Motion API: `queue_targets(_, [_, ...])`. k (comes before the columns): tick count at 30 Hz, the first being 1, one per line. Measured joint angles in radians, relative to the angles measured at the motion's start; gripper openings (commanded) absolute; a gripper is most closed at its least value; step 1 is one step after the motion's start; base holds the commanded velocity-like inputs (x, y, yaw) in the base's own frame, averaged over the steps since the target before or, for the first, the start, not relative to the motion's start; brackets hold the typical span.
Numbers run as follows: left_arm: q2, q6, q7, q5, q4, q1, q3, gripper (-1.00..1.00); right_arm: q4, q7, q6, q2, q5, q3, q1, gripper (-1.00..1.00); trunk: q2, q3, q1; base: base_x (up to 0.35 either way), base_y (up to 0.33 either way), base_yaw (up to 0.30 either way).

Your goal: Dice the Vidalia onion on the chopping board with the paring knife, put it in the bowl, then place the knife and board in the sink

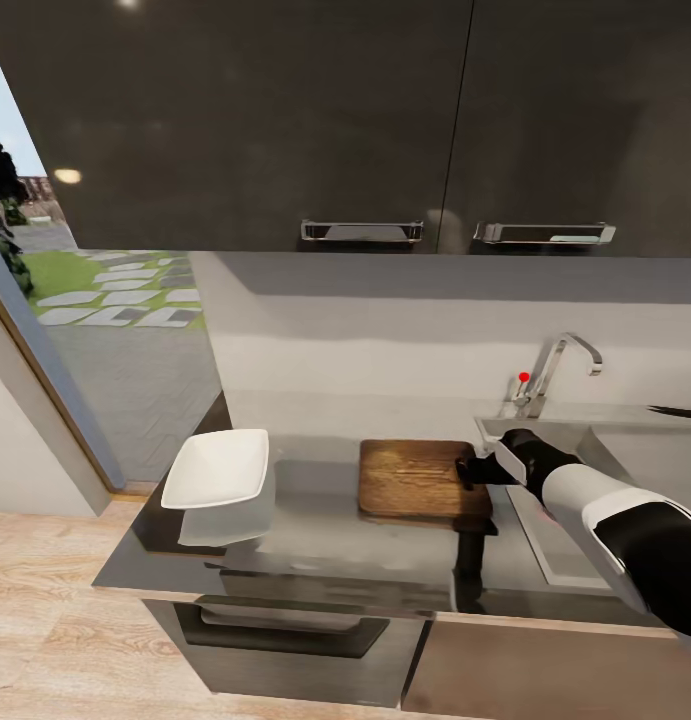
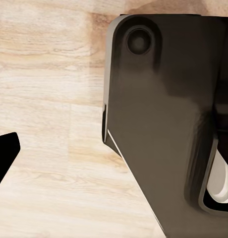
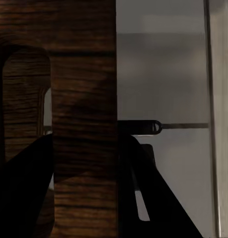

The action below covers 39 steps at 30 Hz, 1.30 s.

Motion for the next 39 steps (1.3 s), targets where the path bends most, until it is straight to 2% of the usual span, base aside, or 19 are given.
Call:
queue_targets(17, [0.000,0.000,0.000,0.000,0.000,0.000,0.000,1.00,0.000,0.001,0.000,-0.002,0.005,0.001,0.000,-1.00,0.000,0.000,0.000,0.000,0.000,0.000])
queue_targets(18, [0.000,0.000,0.000,0.000,0.000,0.000,0.000,1.00,0.000,0.001,0.000,-0.002,0.005,0.001,0.000,1.00,0.000,0.000,0.000,0.000,0.000,0.000])
queue_targets(39, [-0.001,0.000,0.000,0.000,0.000,0.000,0.000,1.00,0.000,0.001,-0.001,-0.001,0.006,0.000,0.000,1.00,0.000,0.000,0.000,0.000,0.000,0.000])
